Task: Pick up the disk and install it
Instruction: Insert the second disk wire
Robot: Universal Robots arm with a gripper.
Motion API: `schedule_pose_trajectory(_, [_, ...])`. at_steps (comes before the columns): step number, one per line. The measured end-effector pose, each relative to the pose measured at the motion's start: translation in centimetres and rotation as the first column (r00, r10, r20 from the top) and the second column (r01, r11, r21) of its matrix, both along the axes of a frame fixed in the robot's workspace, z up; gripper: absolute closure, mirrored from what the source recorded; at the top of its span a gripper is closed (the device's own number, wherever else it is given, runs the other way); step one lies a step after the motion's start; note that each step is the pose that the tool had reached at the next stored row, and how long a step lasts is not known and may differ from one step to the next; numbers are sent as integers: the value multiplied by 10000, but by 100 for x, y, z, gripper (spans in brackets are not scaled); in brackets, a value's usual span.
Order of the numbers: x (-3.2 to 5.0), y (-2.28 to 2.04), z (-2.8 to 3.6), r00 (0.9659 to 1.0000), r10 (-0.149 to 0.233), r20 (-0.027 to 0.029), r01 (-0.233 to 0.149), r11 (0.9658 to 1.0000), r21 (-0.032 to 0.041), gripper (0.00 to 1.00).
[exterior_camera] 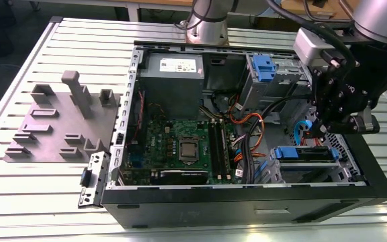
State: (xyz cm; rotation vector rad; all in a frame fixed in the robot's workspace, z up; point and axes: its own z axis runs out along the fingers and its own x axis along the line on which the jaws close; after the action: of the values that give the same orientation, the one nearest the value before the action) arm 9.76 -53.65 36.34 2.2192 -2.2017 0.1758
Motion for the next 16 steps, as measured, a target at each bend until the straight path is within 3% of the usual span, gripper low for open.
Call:
schedule_pose_trajectory(4, [10, 29, 1, 9999, 3, -109, -2, 10000, 37, 89])
schedule_pose_trajectory(9, [23, 32, -1, 9999, 3, -133, -3, 10000, 39, 89])
schedule_pose_trajectory(12, [56, 40, -1, 9997, 3, -250, -2, 10000, 38, 89])
schedule_pose_trajectory(15, [75, 41, -5, 9994, 3, -352, -1, 10000, 40, 76])
schedule_pose_trajectory(16, [78, 41, -7, 9993, 4, -371, -2, 10000, 41, 76])
